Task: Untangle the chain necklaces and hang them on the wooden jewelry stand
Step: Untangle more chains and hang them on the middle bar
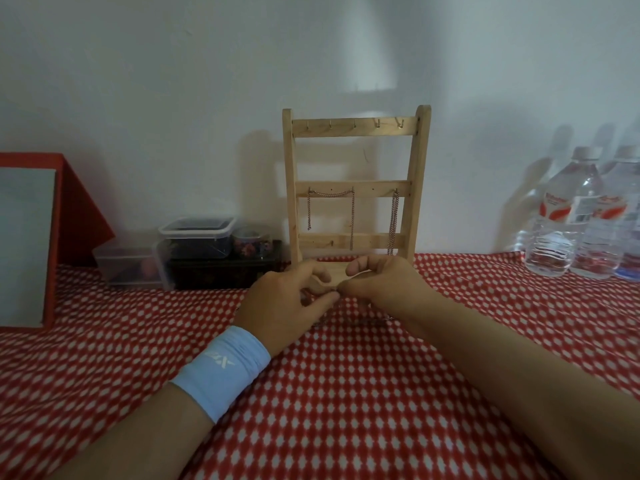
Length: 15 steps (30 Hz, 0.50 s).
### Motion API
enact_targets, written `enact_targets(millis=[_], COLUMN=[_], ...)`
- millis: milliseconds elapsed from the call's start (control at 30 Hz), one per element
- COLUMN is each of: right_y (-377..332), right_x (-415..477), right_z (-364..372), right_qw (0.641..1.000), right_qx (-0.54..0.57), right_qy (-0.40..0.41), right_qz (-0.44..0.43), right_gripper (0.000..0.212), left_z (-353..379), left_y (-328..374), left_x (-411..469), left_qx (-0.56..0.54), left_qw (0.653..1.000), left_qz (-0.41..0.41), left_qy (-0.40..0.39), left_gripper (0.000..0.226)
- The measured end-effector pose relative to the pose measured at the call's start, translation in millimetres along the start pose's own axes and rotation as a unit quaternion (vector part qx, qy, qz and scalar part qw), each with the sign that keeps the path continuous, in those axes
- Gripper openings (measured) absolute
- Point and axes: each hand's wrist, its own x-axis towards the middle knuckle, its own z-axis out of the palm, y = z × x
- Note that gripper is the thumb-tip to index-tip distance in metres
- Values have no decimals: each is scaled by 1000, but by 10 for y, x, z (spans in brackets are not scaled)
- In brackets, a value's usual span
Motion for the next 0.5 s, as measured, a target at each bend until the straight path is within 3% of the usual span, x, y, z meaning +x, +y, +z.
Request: enact_targets(millis=[167,333,500], right_y=[21,19,44], right_x=[28,17,24], right_z=[6,14,24], right_qw=[1000,999,998], right_qx=[2,40,49], right_qy=[27,9,-12], right_qz=[1,18,25], right_gripper=[25,25,23], left_z=[48,50,41], left_y=[-23,9,-23], left_x=[5,16,72], left_qx=[25,137,216], left_qw=[997,972,953], left_qz=[55,168,205], left_qy=[42,84,56], left_gripper=[21,18,15])
